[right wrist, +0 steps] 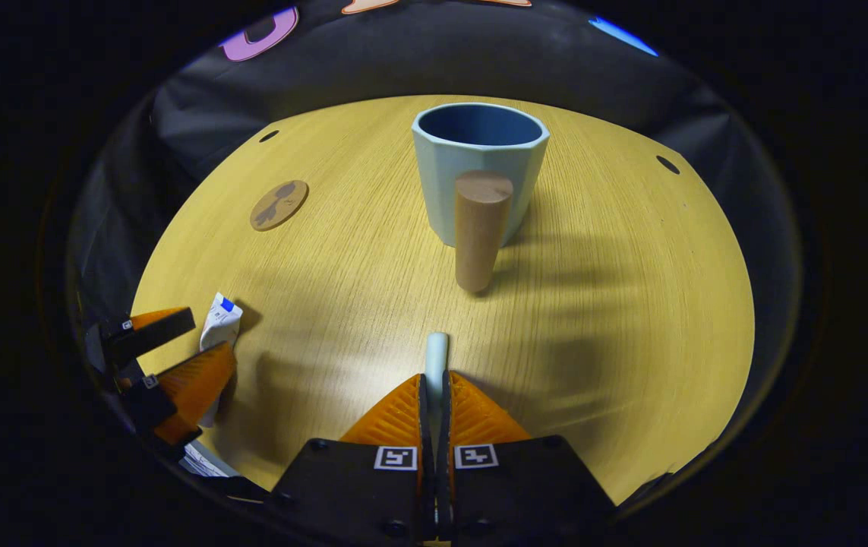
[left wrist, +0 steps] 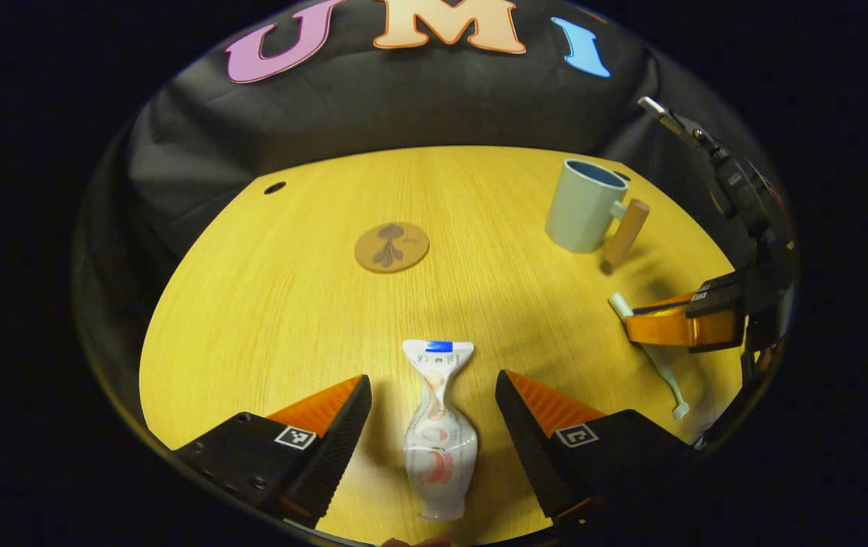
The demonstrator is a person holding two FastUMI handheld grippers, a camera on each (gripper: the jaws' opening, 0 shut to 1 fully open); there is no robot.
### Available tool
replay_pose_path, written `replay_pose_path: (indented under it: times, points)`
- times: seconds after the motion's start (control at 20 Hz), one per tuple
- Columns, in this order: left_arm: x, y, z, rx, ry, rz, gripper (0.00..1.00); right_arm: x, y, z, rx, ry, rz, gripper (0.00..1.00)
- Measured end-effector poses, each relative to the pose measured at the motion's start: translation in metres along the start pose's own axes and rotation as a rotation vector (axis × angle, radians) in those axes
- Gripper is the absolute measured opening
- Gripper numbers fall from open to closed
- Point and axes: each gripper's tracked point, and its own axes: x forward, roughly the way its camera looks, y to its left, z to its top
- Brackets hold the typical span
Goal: Put the toothbrush and toothpaste on the desktop into the cup, then pick up the cup and place it on the coaster on the desktop.
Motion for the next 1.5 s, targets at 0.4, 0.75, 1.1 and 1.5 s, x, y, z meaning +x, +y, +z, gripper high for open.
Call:
replay_pose_path:
  times: [0.4, 0.75, 1.1, 1.5]
  points:
    - [0.009, -0.010, 0.001, -0.005, 0.041, -0.032, 0.88, 0.000, -0.001, 0.000, 0.000, -0.006, 0.006, 0.04]
    - [0.012, -0.007, 0.004, -0.082, 0.036, -0.030, 0.20, -0.002, 0.000, 0.002, 0.012, -0.027, 0.009, 0.04]
    - [0.006, -0.017, 0.005, -0.157, 0.045, -0.089, 0.01, -0.001, 0.002, 0.003, 0.129, -0.042, 0.058, 0.04]
    - [0.000, -0.017, 0.009, -0.152, 0.045, -0.089, 0.01, -0.023, 0.012, 0.020, 0.189, -0.142, 0.128, 0.04]
